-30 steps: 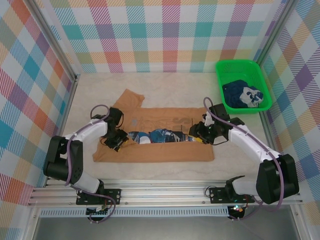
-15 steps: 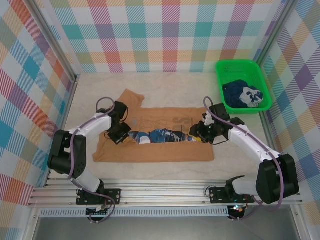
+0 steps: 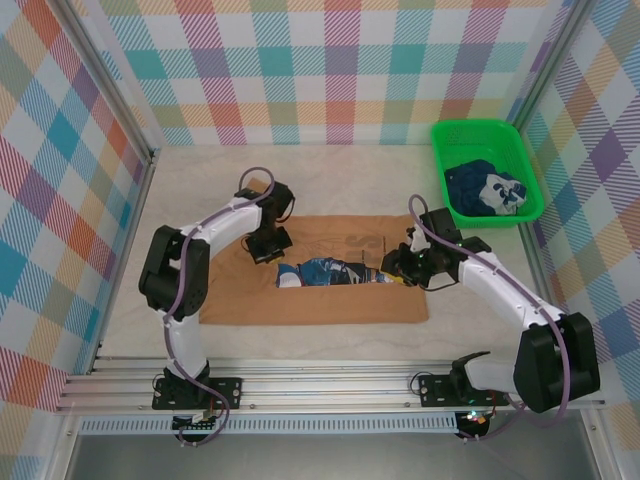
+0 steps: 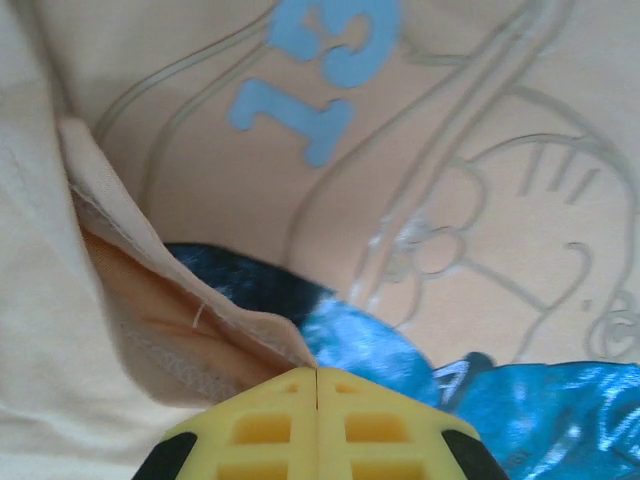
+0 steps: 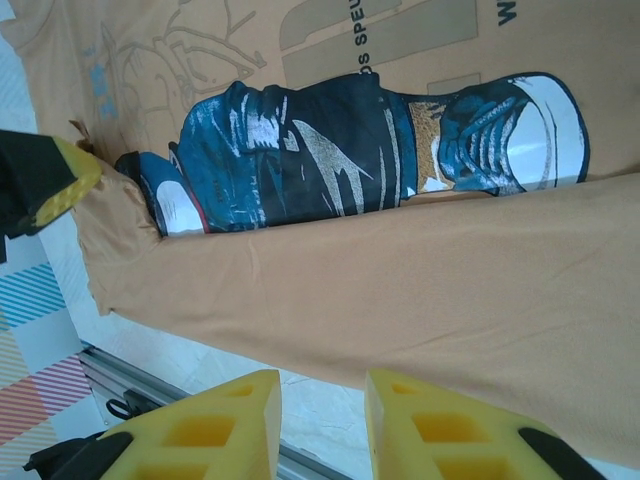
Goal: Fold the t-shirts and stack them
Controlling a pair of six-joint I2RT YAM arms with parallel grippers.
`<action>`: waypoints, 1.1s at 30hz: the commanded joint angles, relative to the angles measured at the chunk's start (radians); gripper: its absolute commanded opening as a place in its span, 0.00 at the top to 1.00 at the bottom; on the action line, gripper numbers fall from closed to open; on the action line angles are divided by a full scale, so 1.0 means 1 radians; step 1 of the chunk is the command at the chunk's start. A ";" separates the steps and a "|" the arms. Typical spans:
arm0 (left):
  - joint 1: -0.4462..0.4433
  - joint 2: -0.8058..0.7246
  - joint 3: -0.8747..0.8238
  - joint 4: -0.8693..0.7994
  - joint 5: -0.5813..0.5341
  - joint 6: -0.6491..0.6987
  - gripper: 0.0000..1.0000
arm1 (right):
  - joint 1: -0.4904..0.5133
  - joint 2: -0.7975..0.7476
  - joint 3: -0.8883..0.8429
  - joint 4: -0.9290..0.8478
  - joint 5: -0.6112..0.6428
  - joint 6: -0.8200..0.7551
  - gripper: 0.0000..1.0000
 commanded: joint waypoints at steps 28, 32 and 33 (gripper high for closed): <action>0.239 -0.128 -0.204 0.146 0.027 0.010 0.89 | 0.004 0.131 -0.019 0.020 0.004 0.009 0.77; 0.239 -0.037 -0.157 0.180 0.041 0.013 0.90 | 0.004 0.126 -0.018 0.016 0.007 0.013 0.77; 0.239 -0.019 -0.142 0.193 0.054 0.018 0.90 | 0.004 0.126 -0.020 0.015 0.007 0.015 0.77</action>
